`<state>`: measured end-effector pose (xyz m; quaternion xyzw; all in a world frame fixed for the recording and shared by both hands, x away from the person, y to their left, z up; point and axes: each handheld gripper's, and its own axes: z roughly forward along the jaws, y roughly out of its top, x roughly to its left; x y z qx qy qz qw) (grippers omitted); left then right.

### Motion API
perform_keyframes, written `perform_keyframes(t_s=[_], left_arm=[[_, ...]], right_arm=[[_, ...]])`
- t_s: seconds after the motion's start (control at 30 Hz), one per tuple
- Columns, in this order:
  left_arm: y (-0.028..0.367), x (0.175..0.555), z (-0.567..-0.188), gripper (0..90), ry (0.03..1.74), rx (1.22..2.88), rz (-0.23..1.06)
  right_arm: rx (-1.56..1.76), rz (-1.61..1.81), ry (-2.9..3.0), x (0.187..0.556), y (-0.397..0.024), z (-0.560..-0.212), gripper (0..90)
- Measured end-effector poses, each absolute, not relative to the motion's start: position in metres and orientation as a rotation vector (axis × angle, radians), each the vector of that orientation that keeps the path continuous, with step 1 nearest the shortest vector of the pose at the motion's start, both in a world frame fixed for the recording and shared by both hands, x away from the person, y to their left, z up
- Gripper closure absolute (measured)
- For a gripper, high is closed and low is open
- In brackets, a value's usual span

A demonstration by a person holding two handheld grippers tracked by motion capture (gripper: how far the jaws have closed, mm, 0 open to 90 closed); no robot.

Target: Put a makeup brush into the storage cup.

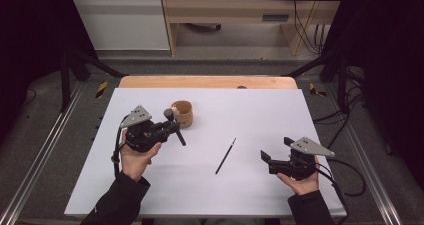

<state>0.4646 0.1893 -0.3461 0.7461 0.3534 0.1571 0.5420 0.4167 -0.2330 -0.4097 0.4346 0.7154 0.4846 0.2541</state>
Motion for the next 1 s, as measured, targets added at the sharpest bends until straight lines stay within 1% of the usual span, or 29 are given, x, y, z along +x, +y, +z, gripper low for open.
perform_keyframes(t_s=[1.0], left_arm=[[0.191, 0.495, -0.335, 77.0, 0.880, 1.798, 0.423]], right_arm=[[1.189, 1.305, 1.950, 0.418, -0.232, -0.411, 6.9]])
